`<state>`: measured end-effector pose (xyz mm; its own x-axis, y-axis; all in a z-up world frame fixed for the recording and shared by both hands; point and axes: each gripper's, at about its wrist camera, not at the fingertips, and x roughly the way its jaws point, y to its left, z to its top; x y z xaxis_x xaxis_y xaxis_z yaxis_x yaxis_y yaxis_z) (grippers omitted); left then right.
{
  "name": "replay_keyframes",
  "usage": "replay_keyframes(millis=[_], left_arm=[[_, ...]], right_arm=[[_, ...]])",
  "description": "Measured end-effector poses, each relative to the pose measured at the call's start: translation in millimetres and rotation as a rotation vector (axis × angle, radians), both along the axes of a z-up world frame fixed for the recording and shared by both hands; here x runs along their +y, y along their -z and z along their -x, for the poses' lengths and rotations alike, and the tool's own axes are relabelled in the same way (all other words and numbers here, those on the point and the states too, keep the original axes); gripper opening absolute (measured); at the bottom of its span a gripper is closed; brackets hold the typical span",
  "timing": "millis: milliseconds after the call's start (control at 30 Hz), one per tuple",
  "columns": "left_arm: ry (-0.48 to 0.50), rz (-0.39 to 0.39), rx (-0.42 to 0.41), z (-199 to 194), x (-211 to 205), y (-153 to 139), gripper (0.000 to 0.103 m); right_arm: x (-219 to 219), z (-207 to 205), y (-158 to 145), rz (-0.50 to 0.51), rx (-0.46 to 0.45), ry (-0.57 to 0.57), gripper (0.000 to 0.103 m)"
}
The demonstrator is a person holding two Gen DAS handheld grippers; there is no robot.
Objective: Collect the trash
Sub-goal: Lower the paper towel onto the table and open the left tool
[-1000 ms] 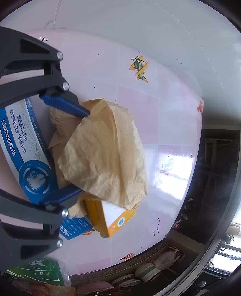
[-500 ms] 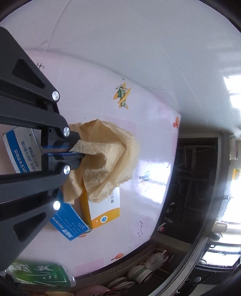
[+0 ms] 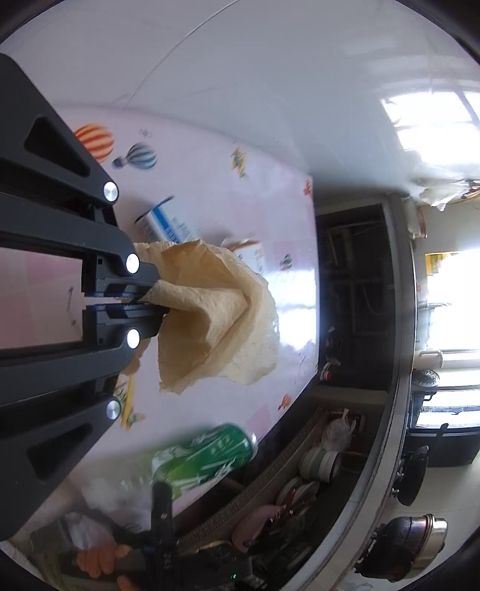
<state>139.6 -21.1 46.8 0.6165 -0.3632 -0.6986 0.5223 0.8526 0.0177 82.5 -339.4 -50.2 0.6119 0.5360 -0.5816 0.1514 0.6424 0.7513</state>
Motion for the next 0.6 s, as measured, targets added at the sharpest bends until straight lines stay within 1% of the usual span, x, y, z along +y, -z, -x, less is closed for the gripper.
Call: replay_keyframes(millis=[100,167,233,300,367,433,500,533,567,600], left_arm=[[0.029,0.113,0.114,21.9,2.3,20.0,0.002],[0.008,0.13,0.165,27.9,5.4,35.6,0.002],[-0.028,0.109,0.214,28.6,10.1,53.6,0.002],[-0.066,0.066,0.251,25.4,12.5,71.2,0.002],[-0.091,0.055,0.288,21.4,16.7,84.5,0.002],[-0.11,0.024,0.294,19.0,17.3,91.5,0.002],[-0.101,0.007,0.296,19.8,15.7,93.8,0.003],[-0.097,0.008,0.299,21.0,16.7,94.3,0.004],[-0.09,0.008,0.306,21.3,16.2,95.0,0.009],[-0.086,0.008,0.311,21.9,16.2,95.0,0.017]], right_arm=[[-0.4,0.0,0.4,0.002,0.0,-0.001,0.067],[-0.9,-0.3,0.6,0.0,0.002,0.0,0.067],[-1.3,0.2,0.5,0.004,0.004,0.0,0.067],[-0.1,-0.6,-0.4,0.013,0.005,0.001,0.067],[0.7,-0.8,-1.1,0.018,0.005,0.002,0.067],[1.1,0.2,-2.0,0.022,0.006,0.004,0.067],[1.0,1.3,-1.9,0.021,0.006,0.008,0.067],[0.3,2.1,-1.9,0.019,0.007,0.009,0.067],[0.5,2.5,-1.9,0.018,0.007,0.01,0.067],[0.5,2.9,-1.7,0.017,0.007,0.011,0.067]])
